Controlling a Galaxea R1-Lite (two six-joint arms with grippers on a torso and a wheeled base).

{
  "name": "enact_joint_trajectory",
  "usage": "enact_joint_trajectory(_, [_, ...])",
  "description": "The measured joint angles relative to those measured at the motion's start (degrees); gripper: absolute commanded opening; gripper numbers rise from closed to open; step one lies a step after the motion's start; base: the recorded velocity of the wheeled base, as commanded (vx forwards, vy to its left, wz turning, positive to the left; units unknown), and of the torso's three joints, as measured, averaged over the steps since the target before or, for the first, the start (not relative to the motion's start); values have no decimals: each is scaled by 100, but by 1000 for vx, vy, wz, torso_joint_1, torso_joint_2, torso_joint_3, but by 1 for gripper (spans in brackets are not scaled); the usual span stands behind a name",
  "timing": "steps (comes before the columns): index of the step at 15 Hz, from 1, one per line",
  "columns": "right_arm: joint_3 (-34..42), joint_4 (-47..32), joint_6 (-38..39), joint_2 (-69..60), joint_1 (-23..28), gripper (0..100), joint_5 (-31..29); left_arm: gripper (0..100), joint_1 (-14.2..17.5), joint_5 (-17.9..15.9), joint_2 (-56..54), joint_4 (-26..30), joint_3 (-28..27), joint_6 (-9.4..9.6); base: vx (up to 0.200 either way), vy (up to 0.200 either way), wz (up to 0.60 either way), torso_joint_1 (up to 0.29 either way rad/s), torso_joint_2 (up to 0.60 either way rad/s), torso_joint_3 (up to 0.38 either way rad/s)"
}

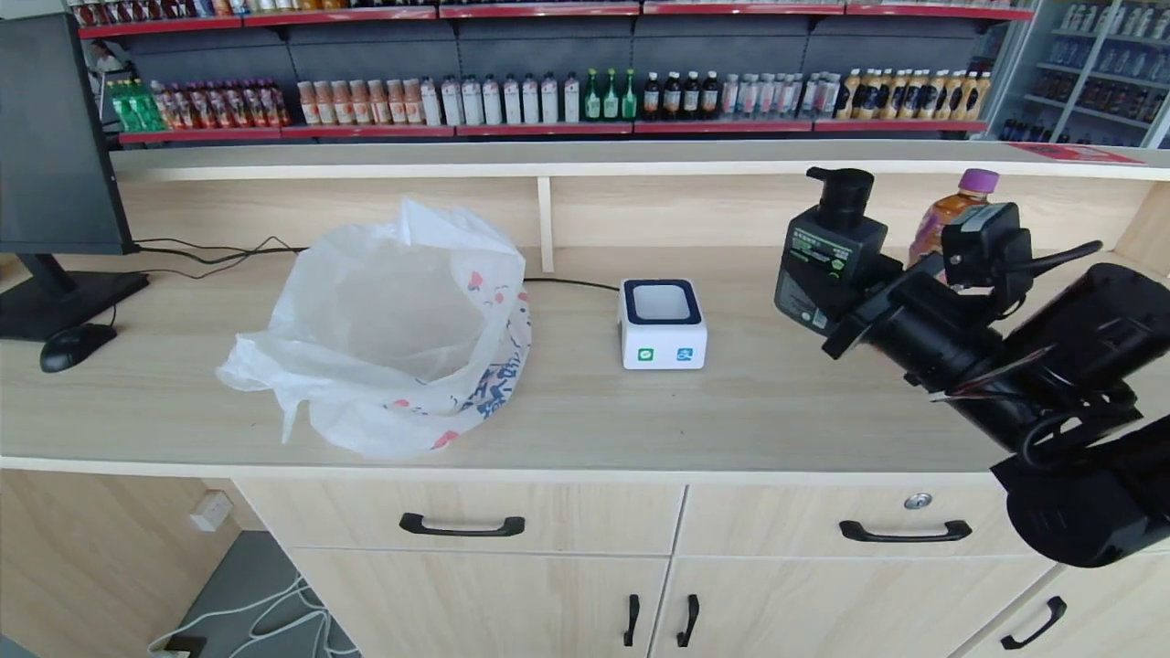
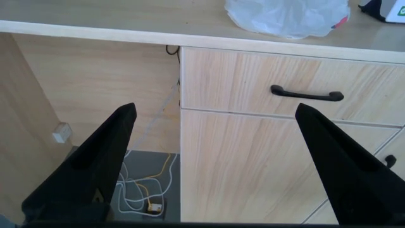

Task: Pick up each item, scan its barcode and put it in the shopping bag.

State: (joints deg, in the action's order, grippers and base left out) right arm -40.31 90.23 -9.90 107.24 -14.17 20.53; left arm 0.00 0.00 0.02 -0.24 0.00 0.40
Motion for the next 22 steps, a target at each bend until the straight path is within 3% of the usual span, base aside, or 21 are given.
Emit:
enact_joint_trajectory(3, [149, -33, 396, -296, 28, 0, -828, 100, -2, -2, 0, 0, 0, -20, -200, 0, 0, 1, 2, 9])
enact_joint_trajectory(6, [363, -32, 402, -462, 17, 0, -848, 100, 5, 0, 0, 0, 0, -29, -200, 0, 0, -1, -1, 4])
enact_joint_trajectory(9, [545, -24, 400, -575, 26, 0, -852, 100, 0, 0, 0, -2, 0, -20, 0, 0, 0, 0, 0, 0])
enact_joint_trajectory(22, [562, -24, 421, -694, 26, 0, -850, 100, 7, 5, 0, 0, 0, -29, 0, 200, 0, 6, 1, 2])
